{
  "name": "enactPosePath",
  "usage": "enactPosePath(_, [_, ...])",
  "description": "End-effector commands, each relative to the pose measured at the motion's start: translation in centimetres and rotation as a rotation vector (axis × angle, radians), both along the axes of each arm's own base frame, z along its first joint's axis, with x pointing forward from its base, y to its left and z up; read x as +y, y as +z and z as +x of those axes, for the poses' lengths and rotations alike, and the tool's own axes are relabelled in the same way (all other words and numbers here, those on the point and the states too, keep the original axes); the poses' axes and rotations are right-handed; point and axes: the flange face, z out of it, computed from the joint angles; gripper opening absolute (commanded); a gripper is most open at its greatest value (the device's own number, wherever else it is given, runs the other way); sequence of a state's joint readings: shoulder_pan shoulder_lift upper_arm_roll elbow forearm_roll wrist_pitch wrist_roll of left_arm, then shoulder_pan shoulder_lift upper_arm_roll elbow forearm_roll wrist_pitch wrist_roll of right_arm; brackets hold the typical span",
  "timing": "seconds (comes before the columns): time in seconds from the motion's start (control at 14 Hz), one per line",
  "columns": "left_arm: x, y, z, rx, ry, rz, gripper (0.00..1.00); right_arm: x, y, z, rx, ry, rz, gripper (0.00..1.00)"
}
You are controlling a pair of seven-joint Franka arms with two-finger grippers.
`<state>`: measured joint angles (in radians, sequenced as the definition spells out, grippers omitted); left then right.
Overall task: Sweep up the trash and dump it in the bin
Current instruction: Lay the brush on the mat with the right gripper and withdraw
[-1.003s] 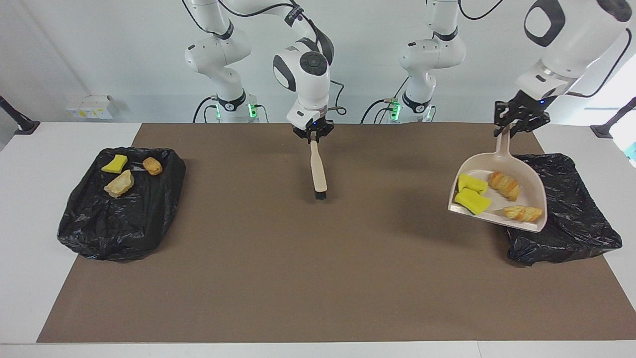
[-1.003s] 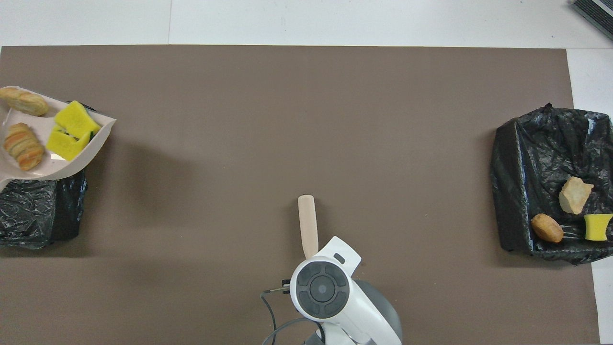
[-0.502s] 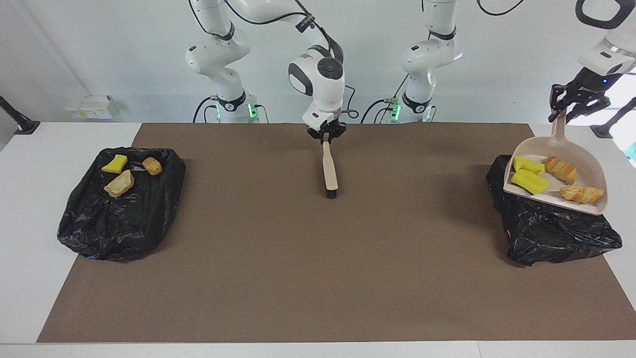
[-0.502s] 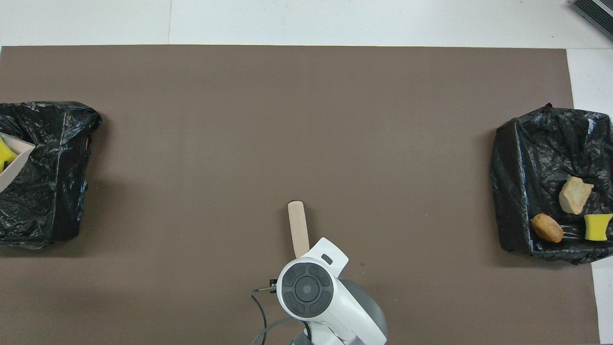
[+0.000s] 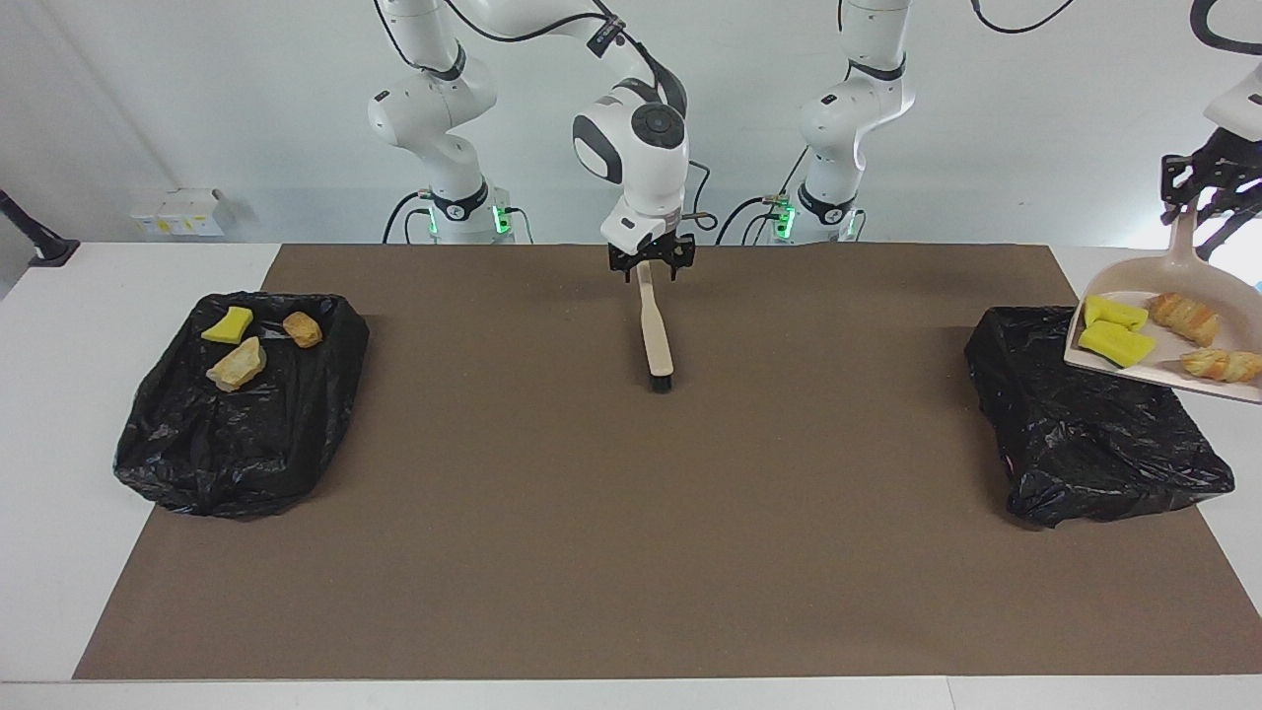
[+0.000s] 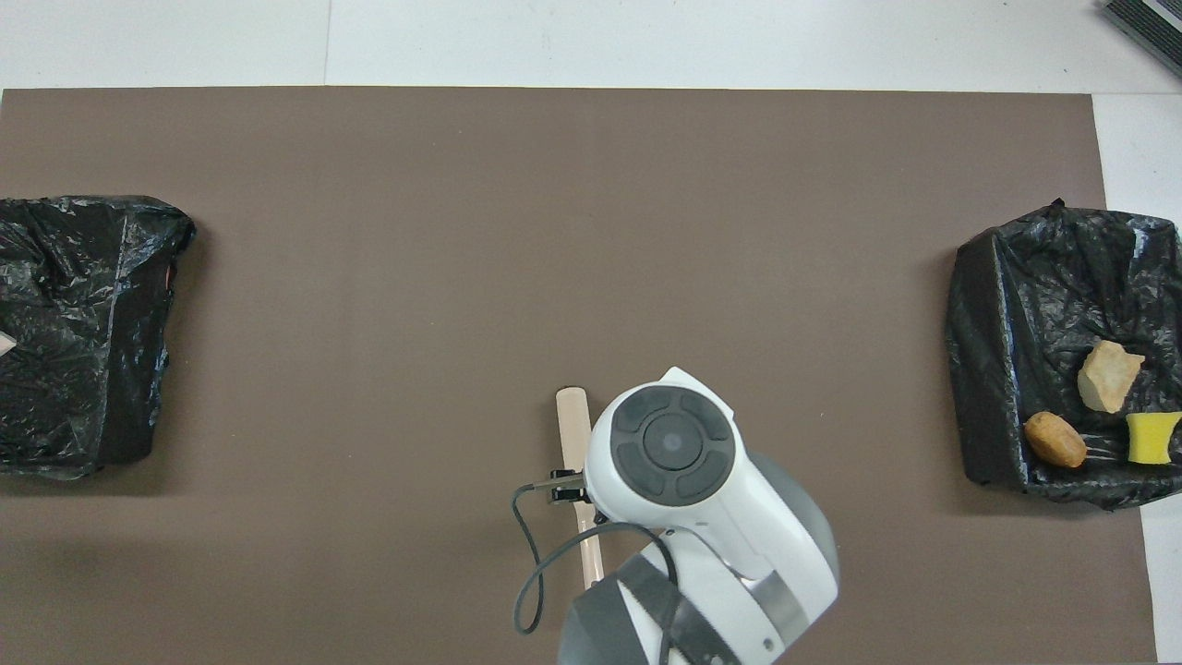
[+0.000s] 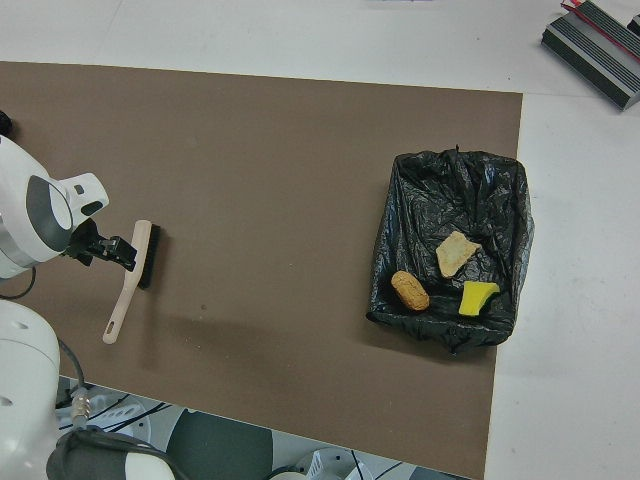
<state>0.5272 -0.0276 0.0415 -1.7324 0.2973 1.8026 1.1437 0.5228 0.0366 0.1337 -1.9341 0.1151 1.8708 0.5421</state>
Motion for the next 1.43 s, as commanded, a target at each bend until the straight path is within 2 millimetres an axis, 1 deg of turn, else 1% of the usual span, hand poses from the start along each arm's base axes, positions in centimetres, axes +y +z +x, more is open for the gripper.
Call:
enactPosePath(0.0, [-1.4,0.1,1.9,0.05,-0.08,0.084,0.0,-3.4,2.5,3.1,-0.013,0.062,-0.006,1.0])
enactPosePath(0.07, [-2.1,0.2,2.3,0.068,-0.104,0.111,0.0,-4.9,3.3,4.1,-0.017,0.073,-0.007,1.0])
enactPosePath(0.14, [-2.2,0.2,2.4,0.07,-0.107,0.117,0.0,-6.6,4.2,5.0,-0.014,0.084,-0.013,1.0])
enactPosePath(0.22, [-2.1,0.1,2.4,0.073,-0.109,0.117,0.0,-8.4,5.4,6.1,-0.016,0.102,-0.012,1.0])
enactPosePath(0.29, [-2.2,0.0,2.5,0.073,-0.111,0.117,0.0,-10.5,6.6,7.1,-0.018,0.12,-0.003,1.0])
enactPosePath(0.36, [-2.2,0.0,2.5,0.075,-0.114,0.121,0.0,-12.7,7.2,8.0,-0.015,0.141,0.004,1.0])
enactPosePath(0.5, [-3.7,0.3,3.5,0.105,-0.163,0.181,0.0,-16.4,8.5,9.6,-0.035,0.179,0.005,1.0])
enactPosePath(0.57, [-4.4,0.4,4.0,0.117,-0.187,0.21,0.0,-18.0,8.6,10.1,-0.045,0.206,-0.015,1.0])
enactPosePath(0.79, [-5.4,0.6,4.7,0.129,-0.222,0.254,0.0,-21.8,9.6,11.1,-0.073,0.262,-0.067,1.0])
enactPosePath(0.86, [-5.9,0.3,5.4,0.147,-0.246,0.284,0.0,-22.8,10.1,11.5,-0.085,0.258,-0.071,1.0])
enactPosePath(0.93, [-7.2,0.3,6.2,0.171,-0.286,0.328,0.0,-24.1,10.5,11.8,-0.092,0.237,-0.076,1.0])
enactPosePath(1.0, [-8.6,0.6,6.9,0.18,-0.319,0.365,0.0,-24.7,10.8,11.9,-0.1,0.225,-0.081,1.0])
enactPosePath(1.15, [-8.6,0.6,7.2,0.196,-0.335,0.403,0.0,-25.8,11.2,11.9,-0.102,0.198,-0.078,1.0])
enactPosePath(1.22, [-8.7,0.7,7.4,0.197,-0.347,0.427,0.0,-27.4,11.6,11.9,-0.105,0.158,-0.069,1.0])
enactPosePath(1.29, [-9.2,0.9,7.9,0.202,-0.367,0.458,0.0,-29.2,12.5,11.7,-0.12,0.088,-0.07,1.0])
enactPosePath(1.36, [-9.5,1.0,8.6,0.23,-0.394,0.51,0.0,-31.3,12.6,11.9,-0.121,0.007,-0.06,1.0])
